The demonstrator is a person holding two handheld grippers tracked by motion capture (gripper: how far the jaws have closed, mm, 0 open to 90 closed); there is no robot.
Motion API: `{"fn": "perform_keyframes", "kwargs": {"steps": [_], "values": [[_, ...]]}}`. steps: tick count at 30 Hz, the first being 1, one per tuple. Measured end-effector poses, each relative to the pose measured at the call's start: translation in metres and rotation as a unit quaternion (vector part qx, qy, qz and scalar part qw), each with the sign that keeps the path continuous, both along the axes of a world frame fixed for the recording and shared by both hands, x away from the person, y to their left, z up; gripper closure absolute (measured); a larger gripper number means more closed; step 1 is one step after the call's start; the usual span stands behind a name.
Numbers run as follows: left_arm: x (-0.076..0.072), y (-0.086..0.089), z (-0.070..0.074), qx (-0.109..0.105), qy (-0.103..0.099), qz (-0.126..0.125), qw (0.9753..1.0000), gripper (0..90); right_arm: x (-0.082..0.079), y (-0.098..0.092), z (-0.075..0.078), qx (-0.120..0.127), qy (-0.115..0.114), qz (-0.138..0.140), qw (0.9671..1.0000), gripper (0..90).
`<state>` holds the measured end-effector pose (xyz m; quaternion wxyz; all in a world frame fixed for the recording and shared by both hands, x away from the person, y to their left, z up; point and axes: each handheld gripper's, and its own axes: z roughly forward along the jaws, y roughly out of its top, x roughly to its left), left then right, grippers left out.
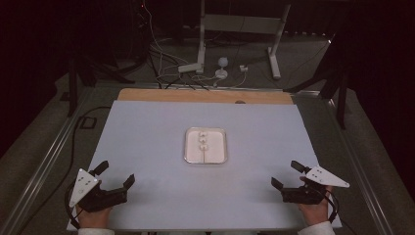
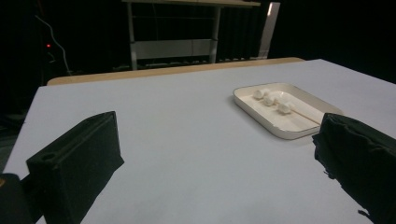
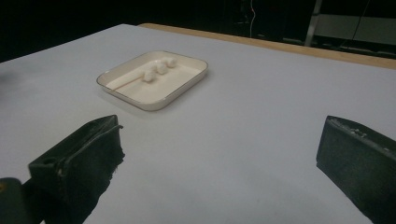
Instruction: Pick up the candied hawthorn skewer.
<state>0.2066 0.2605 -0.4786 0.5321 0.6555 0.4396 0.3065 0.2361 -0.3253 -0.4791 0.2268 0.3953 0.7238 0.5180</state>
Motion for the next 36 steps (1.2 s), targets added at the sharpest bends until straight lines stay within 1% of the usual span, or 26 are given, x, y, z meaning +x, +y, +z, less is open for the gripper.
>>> {"fn": "perform_keyframes", "kwargs": {"steps": [2,3,6,9,10,12,15,17,19,21,22,24,26,29,30,31,34,36], "values": [[0.000,0.001,0.000,-0.006,0.001,0.002,1.0000,1.1,0.001,0.000,-0.002,0.000,-0.002,0.001,1.0000,0.0],[0.000,0.001,-0.001,-0.006,0.001,0.004,1.0000,1.1,0.001,0.000,-0.002,0.001,-0.004,0.002,1.0000,0.0],[0.002,0.001,-0.002,-0.003,0.004,0.007,1.0000,1.2,0.002,0.002,-0.003,-0.001,-0.019,0.005,0.9998,0.0],[0.002,0.000,-0.001,0.002,0.010,0.012,0.9999,1.1,0.002,0.002,-0.004,-0.002,-0.020,0.006,0.9998,0.0],[0.002,0.000,0.002,-0.009,0.019,0.009,0.9997,1.2,0.002,0.003,-0.004,-0.002,-0.020,0.006,0.9998,0.0],[0.002,-0.001,0.007,-0.016,0.022,0.010,0.9996,1.2,0.002,0.004,-0.004,-0.003,-0.019,0.007,0.9998,0.0],[0.003,-0.004,0.014,-0.010,0.027,0.009,0.9996,1.2,0.002,0.006,-0.005,-0.008,-0.012,0.009,0.9999,0.0],[0.006,-0.007,0.016,-0.009,0.033,0.002,0.9994,1.2,0.003,0.009,-0.006,-0.014,-0.003,0.011,0.9998,0.0],[0.009,-0.010,0.019,-0.010,0.040,0.000,0.9991,1.2,0.003,0.013,-0.006,-0.019,-0.002,0.013,0.9997,0.0],[0.011,-0.012,0.021,-0.008,0.042,-0.004,0.9991,1.1,0.003,0.015,-0.005,-0.020,-0.002,0.015,0.9997,0.0],[0.014,-0.016,0.025,-0.008,0.048,-0.006,0.9988,1.1,0.002,0.016,-0.005,-0.021,-0.002,0.016,0.9997,0.0],[0.018,-0.019,0.028,-0.007,0.053,-0.007,0.9985,0.5,0.002,0.017,-0.005,-0.024,0.001,0.021,0.9995,0.0],[0.023,-0.023,0.030,-0.011,0.054,-0.007,0.9984,0.5,0.002,0.017,-0.005,-0.028,0.004,0.022,0.9994,0.0],[0.029,-0.030,0.033,-0.009,0.057,-0.015,0.9982,0.5,0.003,0.017,-0.005,-0.029,0.005,0.021,0.9993,0.0],[0.029,-0.030,0.033,-0.009,0.057,-0.015,0.9982,0.5,0.003,0.017,-0.005,-0.029,0.004,0.019,0.9994,0.0],[0.033,-0.037,0.036,-0.003,0.060,-0.019,0.9980,0.5,0.002,0.017,-0.005,-0.029,0.004,0.018,0.9994,0.0],[0.040,-0.048,0.040,0.001,0.070,-0.030,0.9971,0.5,0.002,0.016,-0.005,-0.029,0.003,0.015,0.9994,0.0],[0.045,-0.054,0.042,0.003,0.072,-0.038,0.9967,0.5,0.002,0.015,-0.005,-0.029,0.004,0.014,0.9995,0.0]]}}
